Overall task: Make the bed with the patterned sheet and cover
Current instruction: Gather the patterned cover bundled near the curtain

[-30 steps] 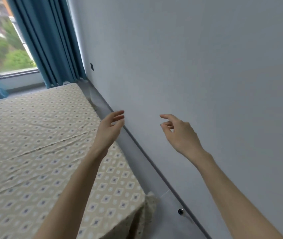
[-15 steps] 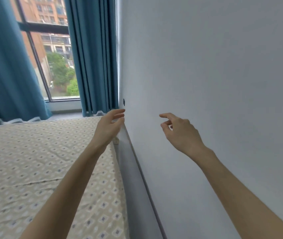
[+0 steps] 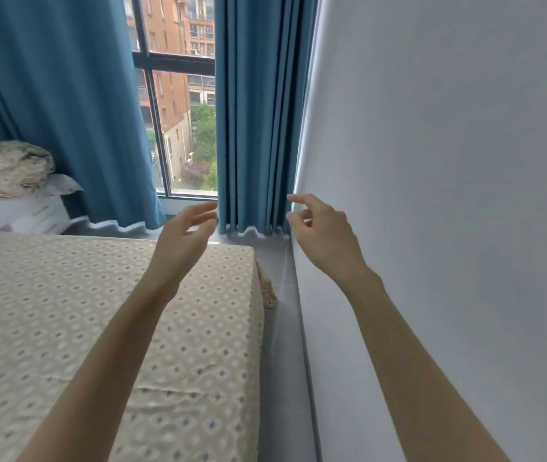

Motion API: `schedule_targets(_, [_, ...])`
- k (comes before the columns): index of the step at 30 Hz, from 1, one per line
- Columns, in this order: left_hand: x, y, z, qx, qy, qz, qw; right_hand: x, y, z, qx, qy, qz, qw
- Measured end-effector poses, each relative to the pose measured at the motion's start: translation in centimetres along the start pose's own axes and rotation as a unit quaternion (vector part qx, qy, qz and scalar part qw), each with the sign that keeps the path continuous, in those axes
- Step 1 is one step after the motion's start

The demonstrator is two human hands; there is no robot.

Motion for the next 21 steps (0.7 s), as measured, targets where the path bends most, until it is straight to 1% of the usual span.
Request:
schedule_targets(4, [-1.7, 8.9, 2.5, 0.014, 0.019, -0.024, 0.999, -3.9, 11.1, -2.6, 0.024, 0.030, 0.010, 0.999])
schedule_targets(10, [-5.1, 25.0, 2.5, 0.019, 0.033, -0.055, 0.998, -7.3, 29.2, -5.9, 0.031, 0.055, 0.027, 0.998])
schedule_targets(16, [-8.1, 36.4, 4.0, 0.023, 0.045, -0.049, 0.997, -10.0, 41.0, -10.1, 0.013, 0.048, 0.032, 0.998])
schedule_targets(21, [-11.3, 44.8, 5.9, 0.029, 0.044, -0.037, 0.998, -12.7, 49.0, -13.9, 0.008, 0.039, 0.036, 0.999])
Point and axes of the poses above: each hand's wrist, its own y-axis towards the middle knuckle, its own x-axis out of the back of the hand, z = x × y, the point moved 4 cm from there along y, towards the middle knuckle, and after that the axes turned 1 degree about x, right-handed, at the moved point
